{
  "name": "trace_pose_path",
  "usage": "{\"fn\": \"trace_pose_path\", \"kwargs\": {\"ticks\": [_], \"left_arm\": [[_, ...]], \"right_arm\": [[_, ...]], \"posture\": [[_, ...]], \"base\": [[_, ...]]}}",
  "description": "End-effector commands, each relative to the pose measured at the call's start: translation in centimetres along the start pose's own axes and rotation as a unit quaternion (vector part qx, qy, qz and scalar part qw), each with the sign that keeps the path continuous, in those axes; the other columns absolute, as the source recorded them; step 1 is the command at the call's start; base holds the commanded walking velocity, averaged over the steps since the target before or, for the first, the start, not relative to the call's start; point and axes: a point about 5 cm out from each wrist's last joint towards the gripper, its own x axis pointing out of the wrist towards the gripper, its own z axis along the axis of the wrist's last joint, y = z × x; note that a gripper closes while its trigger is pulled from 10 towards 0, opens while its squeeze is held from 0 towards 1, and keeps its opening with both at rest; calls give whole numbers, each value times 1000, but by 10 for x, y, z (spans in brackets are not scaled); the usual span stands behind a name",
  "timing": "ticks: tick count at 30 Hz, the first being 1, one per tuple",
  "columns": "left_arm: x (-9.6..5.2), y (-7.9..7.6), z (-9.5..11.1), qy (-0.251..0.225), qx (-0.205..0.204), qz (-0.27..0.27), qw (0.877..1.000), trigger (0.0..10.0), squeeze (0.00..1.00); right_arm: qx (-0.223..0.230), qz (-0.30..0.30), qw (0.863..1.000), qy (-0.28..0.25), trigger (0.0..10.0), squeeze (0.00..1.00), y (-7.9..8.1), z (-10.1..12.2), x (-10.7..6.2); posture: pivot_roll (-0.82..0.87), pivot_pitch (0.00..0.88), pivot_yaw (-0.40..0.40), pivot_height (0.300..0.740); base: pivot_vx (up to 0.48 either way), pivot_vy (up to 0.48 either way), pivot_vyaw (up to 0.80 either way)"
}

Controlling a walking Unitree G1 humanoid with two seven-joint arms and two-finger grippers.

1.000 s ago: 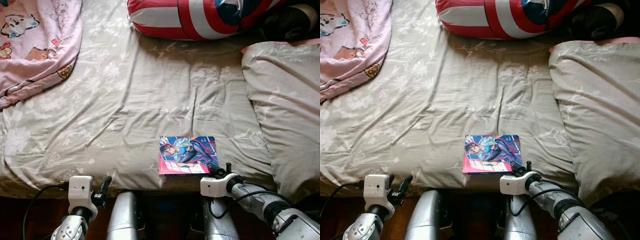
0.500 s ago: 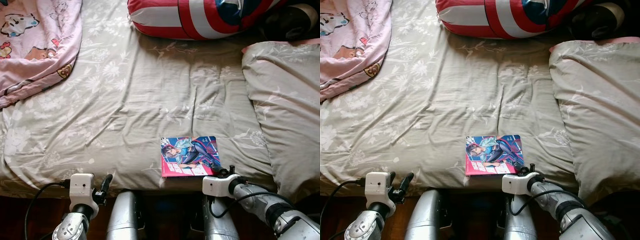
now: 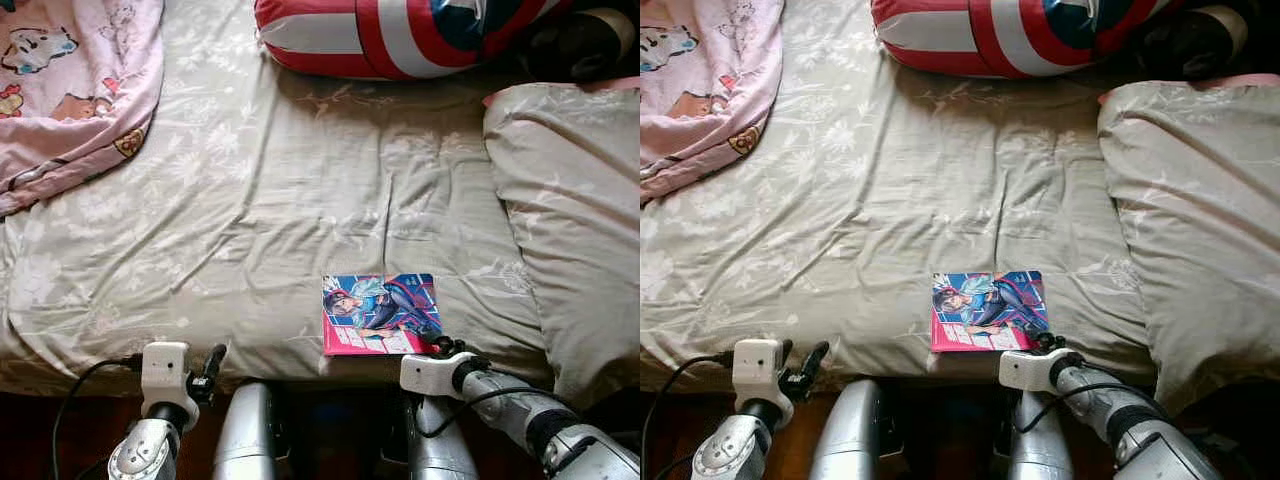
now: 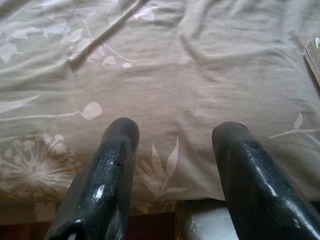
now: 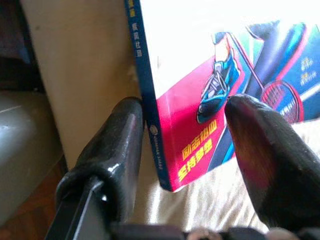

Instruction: Clean up the room

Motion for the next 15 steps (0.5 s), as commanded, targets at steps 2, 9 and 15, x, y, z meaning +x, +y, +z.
{"fn": "trace_pose_path", "kwargs": {"ticks": [2,9,15], "left_arm": [[-4,0,-14,27,-4,4,1000,10000,0],[5,-5,-15,24,-10,0,1000,10000,0],[15,-6,-13,15,-12,0,1000,10000,0]], "right_arm": [[24,11,1000,-1,10000,0,15,-2,-4],[54,33,998,-18,10000,0,28,-1,-8],[73,30,996,-35,10000,0,29,-2,-11]], "posture": [[178,305,-2,626],[153,273,-10,626],[134,244,-21,626]], "base": [[0,0,0],[0,0,0],[0,0,0]]}}
